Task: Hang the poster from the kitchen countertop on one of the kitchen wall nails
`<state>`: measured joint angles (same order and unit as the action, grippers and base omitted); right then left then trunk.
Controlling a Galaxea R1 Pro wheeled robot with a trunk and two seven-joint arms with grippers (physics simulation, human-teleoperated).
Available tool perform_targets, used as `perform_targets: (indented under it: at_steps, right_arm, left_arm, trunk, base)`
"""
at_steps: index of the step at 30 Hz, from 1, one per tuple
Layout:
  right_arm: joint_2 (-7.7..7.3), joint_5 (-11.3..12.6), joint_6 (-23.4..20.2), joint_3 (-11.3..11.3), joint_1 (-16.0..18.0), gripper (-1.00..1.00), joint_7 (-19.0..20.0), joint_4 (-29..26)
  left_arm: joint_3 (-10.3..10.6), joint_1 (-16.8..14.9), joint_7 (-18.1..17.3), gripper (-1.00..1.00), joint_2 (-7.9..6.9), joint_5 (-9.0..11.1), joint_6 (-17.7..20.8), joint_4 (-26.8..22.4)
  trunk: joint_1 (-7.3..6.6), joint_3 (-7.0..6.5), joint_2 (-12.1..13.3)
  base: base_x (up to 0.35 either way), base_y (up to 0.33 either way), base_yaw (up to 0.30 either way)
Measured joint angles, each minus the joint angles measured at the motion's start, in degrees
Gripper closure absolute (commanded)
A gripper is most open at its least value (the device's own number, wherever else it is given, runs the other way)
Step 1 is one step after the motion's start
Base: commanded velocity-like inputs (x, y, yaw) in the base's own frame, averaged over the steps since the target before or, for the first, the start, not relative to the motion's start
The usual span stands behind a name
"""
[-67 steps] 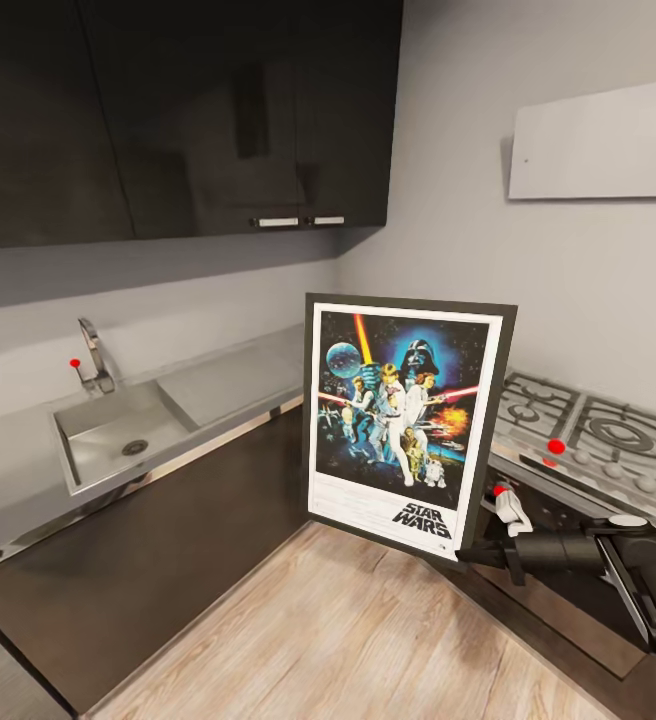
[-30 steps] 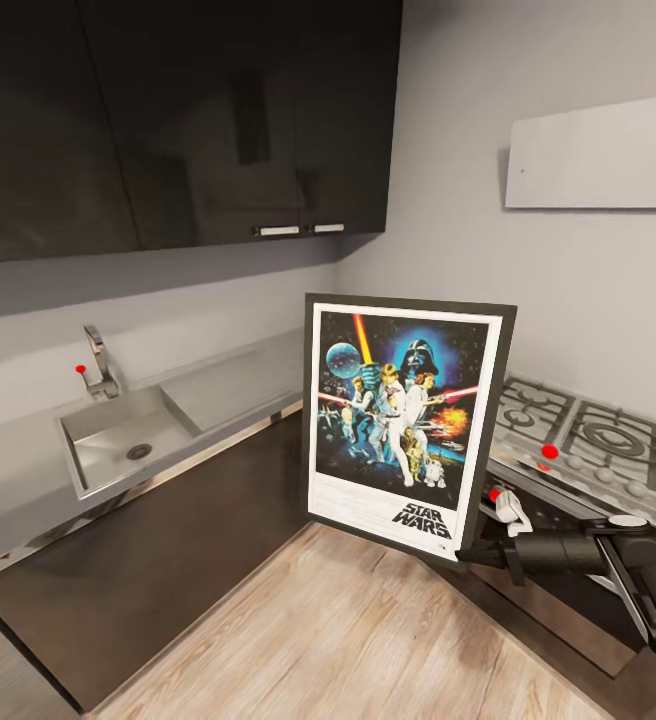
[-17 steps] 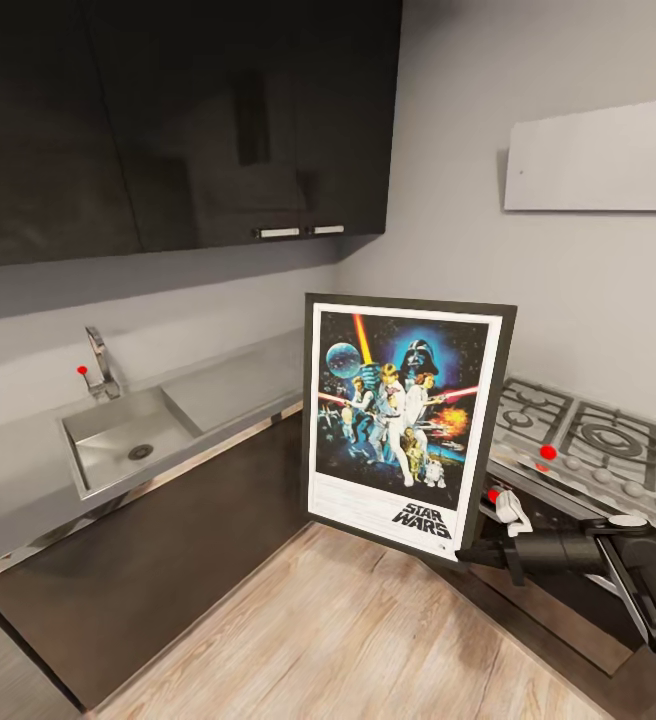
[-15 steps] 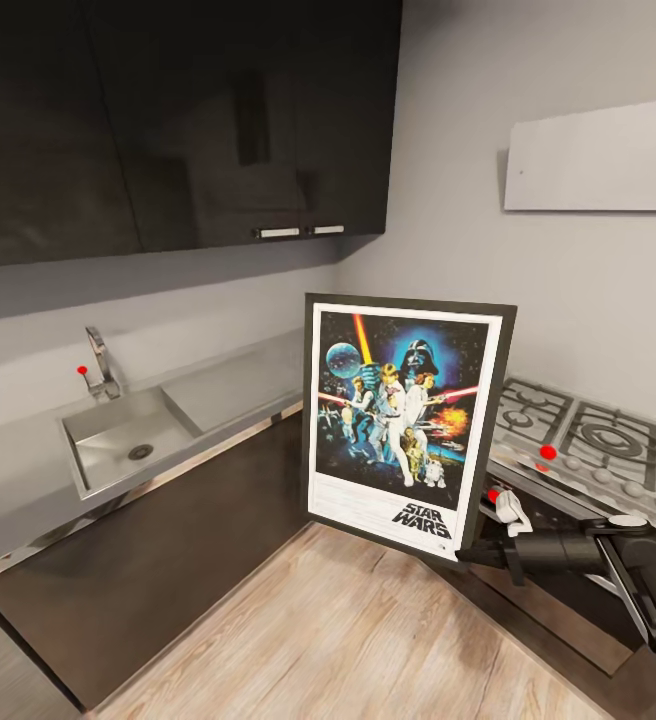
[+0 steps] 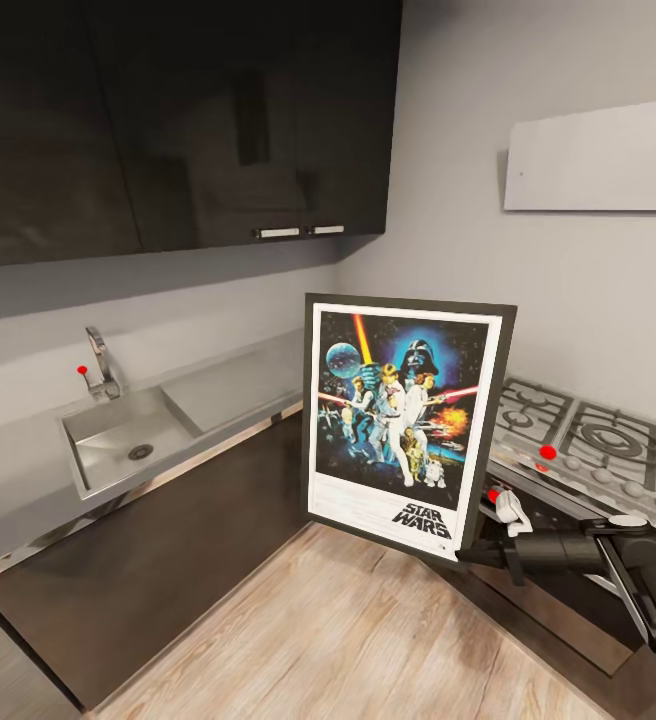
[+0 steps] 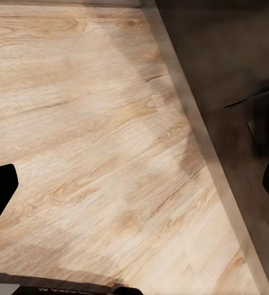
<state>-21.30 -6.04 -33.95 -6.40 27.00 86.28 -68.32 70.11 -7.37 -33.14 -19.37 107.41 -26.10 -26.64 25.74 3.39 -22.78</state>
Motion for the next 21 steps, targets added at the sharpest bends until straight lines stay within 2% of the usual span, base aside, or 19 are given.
perform_targets:
  at_steps: [21]
  right_arm:
    - [0.00,0.02,0.00,-0.02,0.00,1.00,-0.06,0.00]
  left_arm:
    - [0.03,0.00,0.00,-1.00,0.00,-0.02,0.00,0.00]
  trunk:
    - [0.00,0.00,0.00]
  base:
    - [0.000,0.000,0.000]
